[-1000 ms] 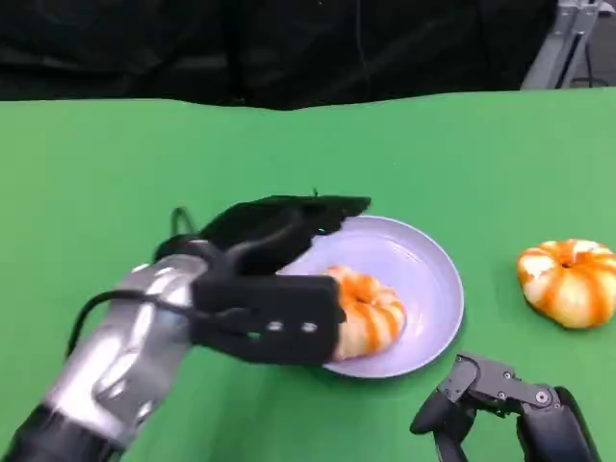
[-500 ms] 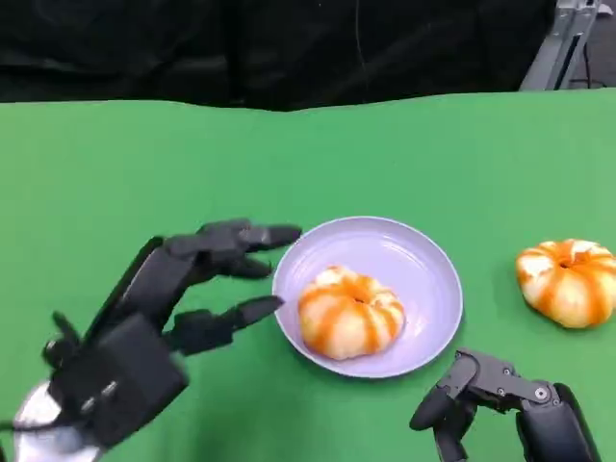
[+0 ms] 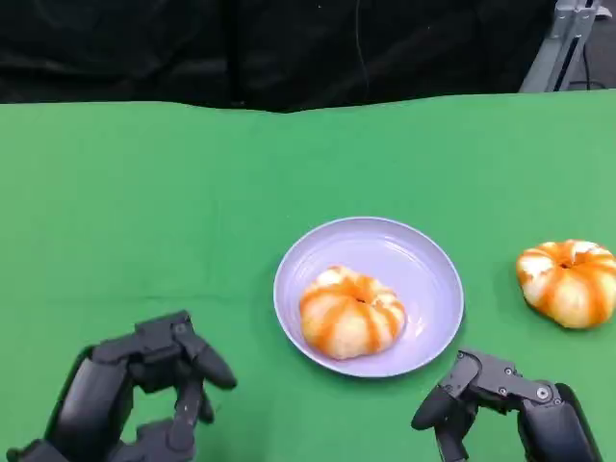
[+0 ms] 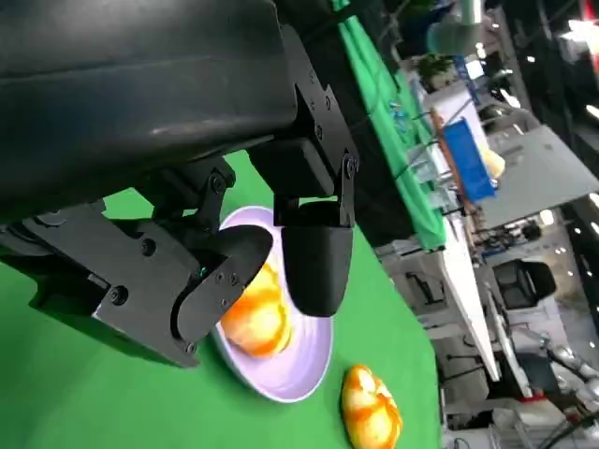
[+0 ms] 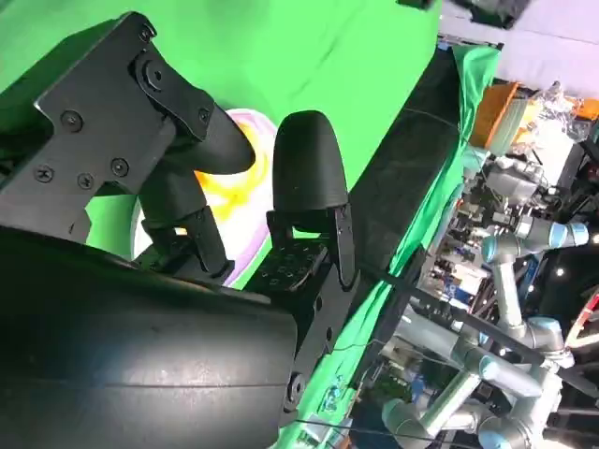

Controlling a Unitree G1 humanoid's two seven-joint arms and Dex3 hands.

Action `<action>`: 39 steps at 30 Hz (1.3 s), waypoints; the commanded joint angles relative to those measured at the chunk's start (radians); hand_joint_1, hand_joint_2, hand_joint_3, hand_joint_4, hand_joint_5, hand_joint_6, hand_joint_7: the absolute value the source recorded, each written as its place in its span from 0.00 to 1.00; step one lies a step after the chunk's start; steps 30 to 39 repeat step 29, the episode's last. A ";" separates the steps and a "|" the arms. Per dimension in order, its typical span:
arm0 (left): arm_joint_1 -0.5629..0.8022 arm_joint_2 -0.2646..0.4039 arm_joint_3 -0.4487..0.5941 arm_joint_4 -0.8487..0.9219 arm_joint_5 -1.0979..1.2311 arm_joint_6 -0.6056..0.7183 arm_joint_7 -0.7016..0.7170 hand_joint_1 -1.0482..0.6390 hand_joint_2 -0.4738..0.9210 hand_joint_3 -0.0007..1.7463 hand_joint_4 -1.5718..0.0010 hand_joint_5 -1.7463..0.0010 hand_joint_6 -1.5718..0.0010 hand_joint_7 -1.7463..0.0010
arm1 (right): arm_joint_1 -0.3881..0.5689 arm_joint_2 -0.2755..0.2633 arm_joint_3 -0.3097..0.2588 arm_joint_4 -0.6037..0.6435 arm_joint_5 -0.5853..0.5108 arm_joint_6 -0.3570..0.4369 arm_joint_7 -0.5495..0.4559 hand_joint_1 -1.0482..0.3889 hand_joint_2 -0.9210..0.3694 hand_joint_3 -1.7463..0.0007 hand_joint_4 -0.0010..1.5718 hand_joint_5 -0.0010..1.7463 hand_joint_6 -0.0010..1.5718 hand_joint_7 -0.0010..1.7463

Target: Grasp the bread from the table and place it into the plate.

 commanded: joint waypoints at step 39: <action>-0.034 0.024 -0.010 0.132 -0.028 -0.123 -0.030 0.63 0.53 0.90 0.42 0.00 0.45 0.10 | 0.001 -0.028 -0.027 0.015 0.009 -0.028 -0.003 0.71 0.49 0.23 0.54 0.90 0.55 0.73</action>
